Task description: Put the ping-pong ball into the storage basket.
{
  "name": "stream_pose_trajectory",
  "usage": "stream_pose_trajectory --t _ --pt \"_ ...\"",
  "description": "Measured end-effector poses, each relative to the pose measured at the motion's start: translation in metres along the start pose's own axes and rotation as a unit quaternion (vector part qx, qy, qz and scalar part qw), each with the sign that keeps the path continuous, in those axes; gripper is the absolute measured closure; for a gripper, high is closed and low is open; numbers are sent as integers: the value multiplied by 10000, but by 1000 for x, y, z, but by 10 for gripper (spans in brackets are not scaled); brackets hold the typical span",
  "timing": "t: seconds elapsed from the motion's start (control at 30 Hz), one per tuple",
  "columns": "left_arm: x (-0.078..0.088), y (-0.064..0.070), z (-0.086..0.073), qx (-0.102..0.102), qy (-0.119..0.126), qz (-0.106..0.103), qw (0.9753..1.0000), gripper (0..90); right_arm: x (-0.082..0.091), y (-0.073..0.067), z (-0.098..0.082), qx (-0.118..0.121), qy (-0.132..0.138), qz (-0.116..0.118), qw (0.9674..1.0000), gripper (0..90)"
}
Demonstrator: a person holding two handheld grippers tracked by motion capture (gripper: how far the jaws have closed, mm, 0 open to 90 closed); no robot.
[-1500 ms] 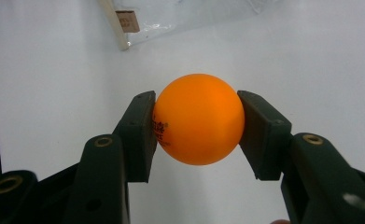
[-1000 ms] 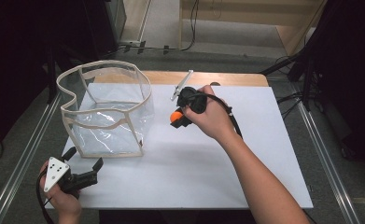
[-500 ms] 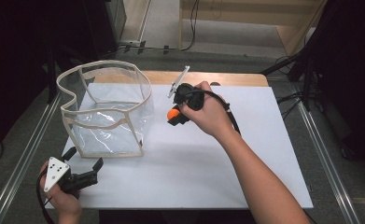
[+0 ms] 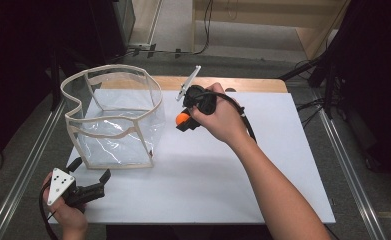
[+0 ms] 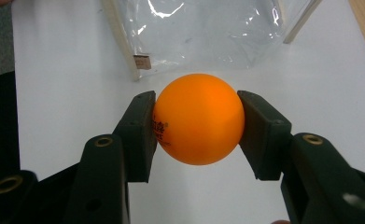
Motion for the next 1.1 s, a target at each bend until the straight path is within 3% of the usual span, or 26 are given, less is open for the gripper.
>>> stream_pose_trajectory --t 1.1 --pt "-1 0 0 22 0 -19 10000 0 19 -3 28 127 58 2 9999 481"
Point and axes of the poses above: each handheld gripper's, and its own axes: x roughly backward along the jaws, z roughly out of its top, y roughly to its right, the point moved 8 cm from there along -x, roughly forward along the jaws, and after that the axes turned 9 degrees about z, right-handed, at the moved point
